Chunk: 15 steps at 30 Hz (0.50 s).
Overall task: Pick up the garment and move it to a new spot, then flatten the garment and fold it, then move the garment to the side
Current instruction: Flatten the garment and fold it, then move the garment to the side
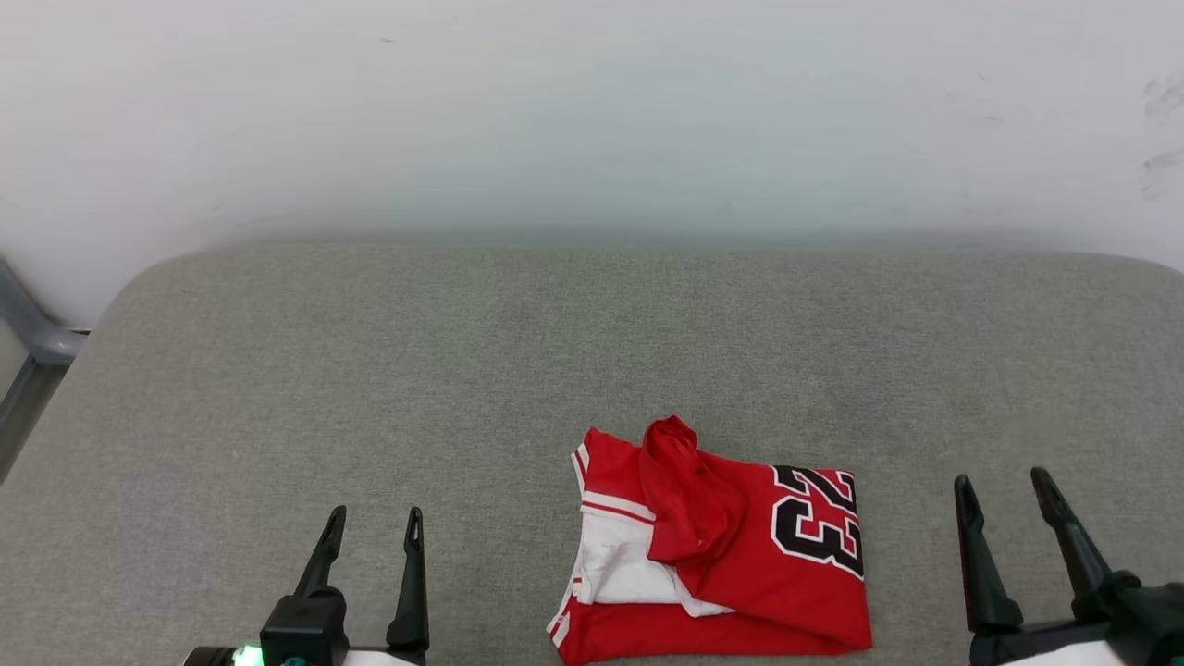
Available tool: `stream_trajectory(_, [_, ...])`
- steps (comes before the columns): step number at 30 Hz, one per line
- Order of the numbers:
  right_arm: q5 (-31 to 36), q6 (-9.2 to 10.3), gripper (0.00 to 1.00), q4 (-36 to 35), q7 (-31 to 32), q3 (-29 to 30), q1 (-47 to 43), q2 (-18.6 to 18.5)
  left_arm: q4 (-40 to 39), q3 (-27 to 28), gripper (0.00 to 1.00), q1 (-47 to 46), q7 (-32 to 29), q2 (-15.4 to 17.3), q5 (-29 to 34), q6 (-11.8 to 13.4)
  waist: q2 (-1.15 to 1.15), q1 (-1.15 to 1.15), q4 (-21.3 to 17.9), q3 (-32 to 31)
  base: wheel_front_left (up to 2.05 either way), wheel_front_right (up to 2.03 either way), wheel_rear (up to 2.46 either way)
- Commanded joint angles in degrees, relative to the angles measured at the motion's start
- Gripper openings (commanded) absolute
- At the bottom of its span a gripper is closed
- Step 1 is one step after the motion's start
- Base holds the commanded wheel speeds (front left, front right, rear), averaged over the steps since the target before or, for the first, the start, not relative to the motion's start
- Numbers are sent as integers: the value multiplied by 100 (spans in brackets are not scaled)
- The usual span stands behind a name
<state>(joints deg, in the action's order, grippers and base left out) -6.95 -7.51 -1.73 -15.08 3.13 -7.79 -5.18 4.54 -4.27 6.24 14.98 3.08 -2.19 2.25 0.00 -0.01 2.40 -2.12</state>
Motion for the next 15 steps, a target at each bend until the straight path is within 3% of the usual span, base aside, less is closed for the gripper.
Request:
stream_trajectory(1, [52,5,100,-22,-6,8,-97,41,-23,22,100,59,28,21,10,7,0,1,10,-11,0,0,0])
stream_trajectory(15, [255,5,100,144,-7,-50,-340,194,43,62,100,130,28,21,54,4,0,1,72,-57,0,0,0])
